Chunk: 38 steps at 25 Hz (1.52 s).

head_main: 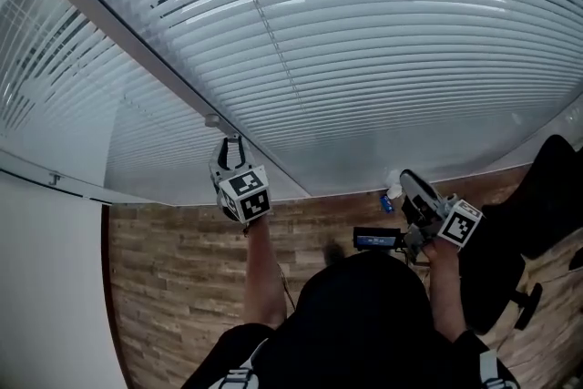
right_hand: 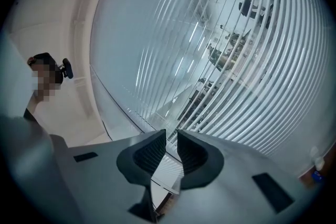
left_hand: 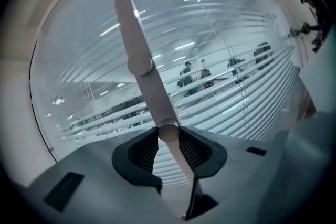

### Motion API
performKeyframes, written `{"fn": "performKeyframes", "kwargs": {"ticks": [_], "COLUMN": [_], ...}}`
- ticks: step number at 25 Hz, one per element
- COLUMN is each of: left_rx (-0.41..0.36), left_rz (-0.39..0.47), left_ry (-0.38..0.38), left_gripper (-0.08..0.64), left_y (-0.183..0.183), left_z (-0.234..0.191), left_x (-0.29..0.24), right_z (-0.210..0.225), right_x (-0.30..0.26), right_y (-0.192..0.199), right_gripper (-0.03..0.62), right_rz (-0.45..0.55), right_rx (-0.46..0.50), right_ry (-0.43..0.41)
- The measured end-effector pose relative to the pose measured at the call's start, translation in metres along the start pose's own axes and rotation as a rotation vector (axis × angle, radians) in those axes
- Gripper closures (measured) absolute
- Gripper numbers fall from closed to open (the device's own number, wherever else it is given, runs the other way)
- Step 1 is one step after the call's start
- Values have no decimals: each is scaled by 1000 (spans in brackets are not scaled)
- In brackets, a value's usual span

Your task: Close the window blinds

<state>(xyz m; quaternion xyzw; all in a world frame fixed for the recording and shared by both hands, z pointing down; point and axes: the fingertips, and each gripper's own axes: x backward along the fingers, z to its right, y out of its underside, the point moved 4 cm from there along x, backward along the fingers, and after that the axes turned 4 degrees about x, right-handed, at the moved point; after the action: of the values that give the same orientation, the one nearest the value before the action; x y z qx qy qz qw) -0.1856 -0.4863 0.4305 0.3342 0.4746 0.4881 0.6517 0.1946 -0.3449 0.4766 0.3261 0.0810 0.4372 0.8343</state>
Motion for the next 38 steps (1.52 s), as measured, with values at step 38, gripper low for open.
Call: {"fn": "performKeyframes", "kwargs": {"ticks": [38], "left_rx": [-30], "left_rz": [22], "left_ry": [0], "left_gripper": [422], "left_y": [3], "left_z": [5], "left_x": [0], "right_z": [2], "right_x": [0], "right_y": [4], "right_gripper": [540], "right_rz": [-10], "right_rx": [0], "right_ry": [-4]}}
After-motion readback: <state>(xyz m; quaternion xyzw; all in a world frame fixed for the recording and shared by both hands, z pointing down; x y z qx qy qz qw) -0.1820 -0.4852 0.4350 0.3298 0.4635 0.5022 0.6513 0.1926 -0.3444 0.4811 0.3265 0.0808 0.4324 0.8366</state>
